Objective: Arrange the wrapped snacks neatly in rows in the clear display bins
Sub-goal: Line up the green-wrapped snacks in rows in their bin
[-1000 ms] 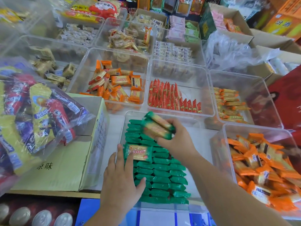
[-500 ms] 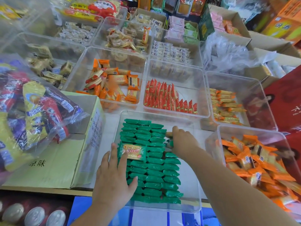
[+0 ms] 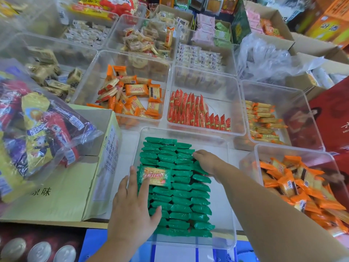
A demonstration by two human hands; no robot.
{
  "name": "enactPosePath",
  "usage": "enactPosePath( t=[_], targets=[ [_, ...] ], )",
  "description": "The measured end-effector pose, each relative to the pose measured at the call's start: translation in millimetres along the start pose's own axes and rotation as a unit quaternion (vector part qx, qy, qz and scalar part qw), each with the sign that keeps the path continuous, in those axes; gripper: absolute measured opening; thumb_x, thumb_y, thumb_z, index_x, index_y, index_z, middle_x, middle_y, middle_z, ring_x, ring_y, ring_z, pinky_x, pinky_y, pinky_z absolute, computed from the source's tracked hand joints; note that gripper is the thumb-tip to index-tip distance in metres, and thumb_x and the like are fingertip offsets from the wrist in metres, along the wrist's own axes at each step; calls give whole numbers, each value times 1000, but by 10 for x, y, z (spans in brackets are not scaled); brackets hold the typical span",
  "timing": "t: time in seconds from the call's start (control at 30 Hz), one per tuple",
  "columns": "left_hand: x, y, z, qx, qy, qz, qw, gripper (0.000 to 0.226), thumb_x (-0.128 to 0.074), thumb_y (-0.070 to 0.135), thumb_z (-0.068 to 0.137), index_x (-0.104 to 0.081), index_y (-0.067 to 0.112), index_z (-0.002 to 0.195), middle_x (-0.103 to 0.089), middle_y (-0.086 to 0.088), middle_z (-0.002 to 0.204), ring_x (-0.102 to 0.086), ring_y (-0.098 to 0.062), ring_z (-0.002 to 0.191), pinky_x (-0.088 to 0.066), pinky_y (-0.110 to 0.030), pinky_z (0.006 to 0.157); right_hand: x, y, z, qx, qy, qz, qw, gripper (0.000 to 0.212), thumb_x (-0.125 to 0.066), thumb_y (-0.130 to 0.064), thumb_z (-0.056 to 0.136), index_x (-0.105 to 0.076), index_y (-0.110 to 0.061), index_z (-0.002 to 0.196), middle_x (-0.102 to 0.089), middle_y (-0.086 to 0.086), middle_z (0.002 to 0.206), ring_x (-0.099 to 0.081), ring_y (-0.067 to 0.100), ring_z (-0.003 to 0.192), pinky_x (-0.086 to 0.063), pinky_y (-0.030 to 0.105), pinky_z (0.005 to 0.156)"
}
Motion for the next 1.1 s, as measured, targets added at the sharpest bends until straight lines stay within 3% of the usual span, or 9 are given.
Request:
enactPosePath(
  t=[0.13, 0.3, 0.43, 0.53, 0.6, 0.67, 0.8, 0.97, 1.1],
  targets=[
    [15, 1, -4, -1, 2, 7, 1000, 85, -66, 66, 78, -52, 15, 144, -20, -22, 164, -40, -43, 138, -47, -53, 105, -6, -43, -23, 75, 58, -101, 990, 42, -38, -31, 106, -44, -20, 146, -54, 11, 140, -53, 28, 115, -42, 31, 91],
    [34, 9, -1, 0, 10, 10, 1000, 83, -67, 66, 76, -55, 17, 142, -22, -22, 163, -41, -43, 137, -46, -53, 105, -68, 50, -90, 68, 13, -134, 989, 41, -34, -20, 105, -43, -25, 145, -61, 13, 116, -53, 18, 69, -41, 24, 56],
    [34, 18, -4, 1, 7, 12, 1000, 82, -63, 67, 79, -54, 19, 143, -16, -21, 165, -37, -42, 140, -42, -53, 109, -117, 120, -122, 64, 20, -106, 992, 44, -32, -19, 105, -36, -27, 148, -61, 10, 104, -50, 14, 60, -37, 20, 46],
    [26, 15, -1, 4, 7, 15, 1000, 81, -63, 67, 79, -55, 18, 143, -17, -21, 165, -38, -43, 140, -42, -53, 109, -122, 157, -128, 63, 44, -57, 995, 42, -36, -28, 104, -41, -24, 146, -63, 8, 116, -59, 17, 81, -45, 28, 67],
    [25, 11, 2, 5, 7, 20, 1000, 80, -64, 67, 78, -57, 18, 141, -20, -22, 164, -40, -43, 139, -43, -53, 108, -117, 247, -124, 16, 44, 63, 997, 40, -34, -41, 103, -55, -24, 133, -62, 6, 125, -59, 21, 101, -44, 36, 83],
    [25, 12, 1, 7, 6, 17, 1000, 79, -63, 67, 79, -57, 19, 141, -17, -21, 165, -38, -42, 140, -42, -53, 109, -141, 306, -135, -25, 35, 165, 985, 39, -32, -48, 101, -61, -30, 121, -64, 3, 117, -60, 22, 104, -42, 38, 84],
    [32, 14, -6, 8, 11, 6, 1000, 76, -65, 65, 78, -59, 20, 139, -18, -20, 165, -36, -41, 140, -44, -52, 107, -149, 208, -110, 30, 46, 40, 998, 34, -27, -35, 108, -51, -28, 131, -56, 0, 122, -51, 9, 89, -39, 33, 78],
    [42, 9, -11, 9, 18, 2, 1000, 76, -67, 64, 77, -58, 19, 138, -21, -20, 164, -38, -41, 140, -45, -52, 106, -32, 20, -125, 68, 109, -76, 989, 41, -32, -36, 107, -45, -27, 144, -59, 9, 133, -61, 19, 80, -48, 30, 69],
    [23, 16, -11, 10, 4, 7, 1000, 80, -54, 70, 83, -47, 22, 147, -6, -18, 167, -25, -38, 147, -34, -49, 115, -19, -194, -417, 116, 252, -62, 959, 44, -39, -56, 99, -59, -32, 130, -62, -1, 129, -59, 22, 111, -49, 44, 97]
  ],
)
Point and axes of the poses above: each hand's wrist, its own z-axis towards the middle knuckle, its own x-axis out of the back of the hand, y = z × x, the point moved 7 cm from there along z, towards the middle knuckle
